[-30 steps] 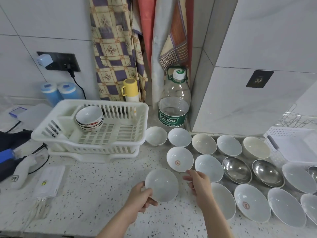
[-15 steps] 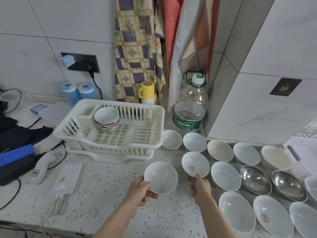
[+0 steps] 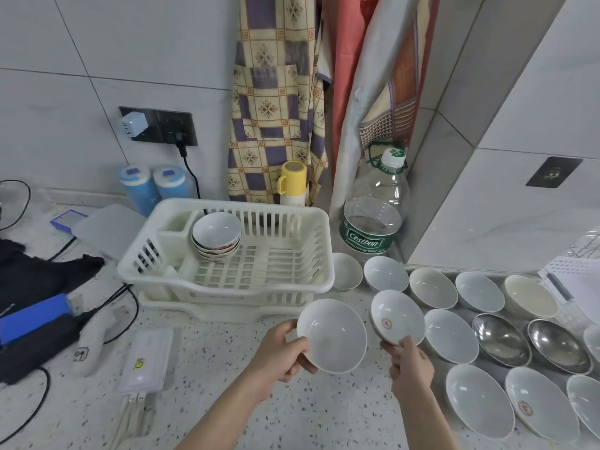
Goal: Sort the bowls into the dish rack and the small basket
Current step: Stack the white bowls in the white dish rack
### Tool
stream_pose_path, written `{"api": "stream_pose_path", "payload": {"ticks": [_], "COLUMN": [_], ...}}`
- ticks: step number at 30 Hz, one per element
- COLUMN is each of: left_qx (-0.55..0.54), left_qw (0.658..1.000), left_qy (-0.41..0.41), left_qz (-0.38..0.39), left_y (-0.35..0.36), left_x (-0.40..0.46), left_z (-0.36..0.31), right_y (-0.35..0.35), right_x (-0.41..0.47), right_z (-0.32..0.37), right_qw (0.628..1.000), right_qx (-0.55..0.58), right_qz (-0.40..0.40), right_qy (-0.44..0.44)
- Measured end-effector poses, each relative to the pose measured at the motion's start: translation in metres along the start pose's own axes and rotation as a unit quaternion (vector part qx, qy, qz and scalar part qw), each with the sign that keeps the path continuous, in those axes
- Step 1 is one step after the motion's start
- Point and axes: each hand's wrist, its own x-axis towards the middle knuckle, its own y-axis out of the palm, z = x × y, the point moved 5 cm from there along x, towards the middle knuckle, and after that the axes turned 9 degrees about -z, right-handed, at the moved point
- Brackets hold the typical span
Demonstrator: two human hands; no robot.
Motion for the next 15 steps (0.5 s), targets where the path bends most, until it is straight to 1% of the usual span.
{"api": "stream_pose_path", "payload": {"ticks": [4,8,15], "left_qx": [-0.017,-0.040,-0.056], "left_qw": [0.999,0.998,0.996], "left_qy": [0.028,0.056,0.070], "left_qz": [0.021,0.018,0.008], "left_y": [-0.019,-0.043,-0.094], "left_x": [-0.001,0.002,0.009], "left_z": [-0.020,-0.037,-0.046], "right_y": [0.014,0.035,0.083], "right_x": [-0.032,-0.069,-0.121], "right_z": [0.026,0.056,0.075], "right_qw": [0.997,0.988,0.976], "right_qx": [0.063,0.102,0.104], "right_qz": [0.009,0.045,0.099], "right_qy": [-0.050,-0.110,-0.161]}}
